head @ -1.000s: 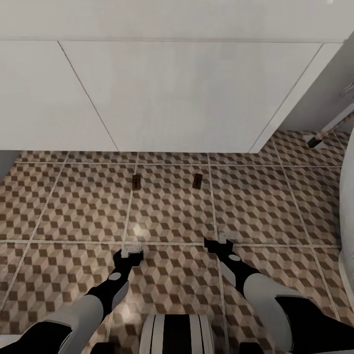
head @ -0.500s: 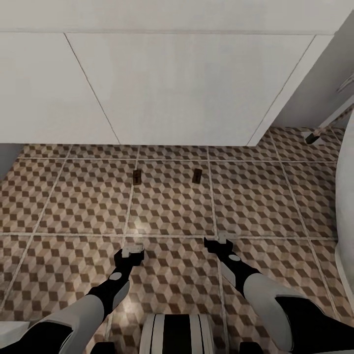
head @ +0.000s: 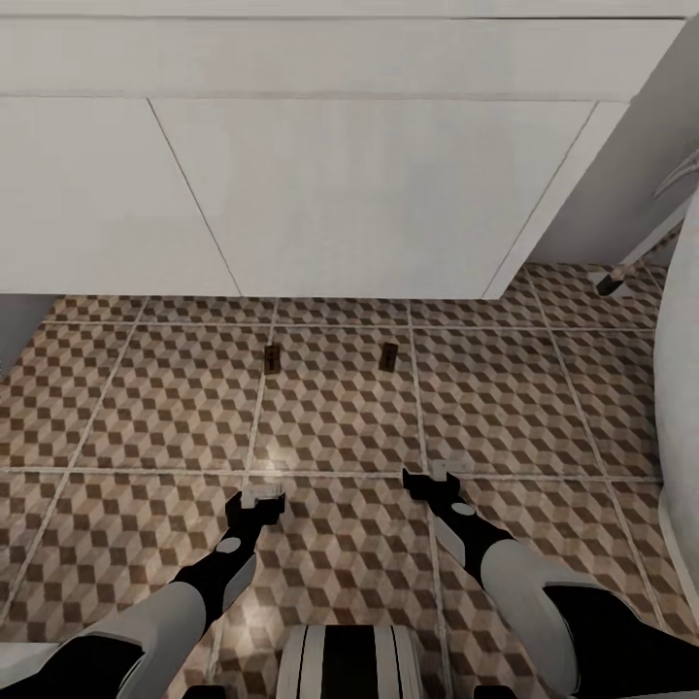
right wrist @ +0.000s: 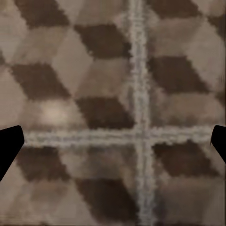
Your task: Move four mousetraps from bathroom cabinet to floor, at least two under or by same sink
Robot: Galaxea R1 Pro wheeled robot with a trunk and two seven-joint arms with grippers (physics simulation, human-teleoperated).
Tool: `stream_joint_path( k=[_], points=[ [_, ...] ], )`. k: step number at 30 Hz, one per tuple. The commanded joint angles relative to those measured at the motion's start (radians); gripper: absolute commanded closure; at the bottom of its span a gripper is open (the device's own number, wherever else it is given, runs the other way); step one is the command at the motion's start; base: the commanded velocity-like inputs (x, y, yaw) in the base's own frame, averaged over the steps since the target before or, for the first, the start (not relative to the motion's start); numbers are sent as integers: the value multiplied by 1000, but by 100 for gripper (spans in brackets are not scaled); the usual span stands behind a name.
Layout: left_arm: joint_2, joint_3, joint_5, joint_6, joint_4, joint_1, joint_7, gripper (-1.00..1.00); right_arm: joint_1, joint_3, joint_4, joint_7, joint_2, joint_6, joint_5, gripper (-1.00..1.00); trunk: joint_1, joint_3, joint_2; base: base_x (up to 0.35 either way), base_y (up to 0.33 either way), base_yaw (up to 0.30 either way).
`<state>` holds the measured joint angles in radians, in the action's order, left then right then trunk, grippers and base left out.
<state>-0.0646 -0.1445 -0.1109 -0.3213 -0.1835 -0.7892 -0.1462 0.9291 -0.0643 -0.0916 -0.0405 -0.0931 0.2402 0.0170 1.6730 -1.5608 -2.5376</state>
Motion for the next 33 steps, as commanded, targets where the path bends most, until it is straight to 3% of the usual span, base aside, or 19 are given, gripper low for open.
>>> stream_joint_path(
  k=[1, 33],
  points=[
    [0, -9, -10, -3, 1, -1, -4, -100, 0, -6, 1, -1, 0, 4, 2, -100, -1, 3, 0, 0, 0, 0],
    [1, -9, -11, -4, 1, -1, -4, -100, 1, -6, 1, -1, 0, 4, 3, -100, -15, 127, 8, 0, 0, 0]
  ],
)
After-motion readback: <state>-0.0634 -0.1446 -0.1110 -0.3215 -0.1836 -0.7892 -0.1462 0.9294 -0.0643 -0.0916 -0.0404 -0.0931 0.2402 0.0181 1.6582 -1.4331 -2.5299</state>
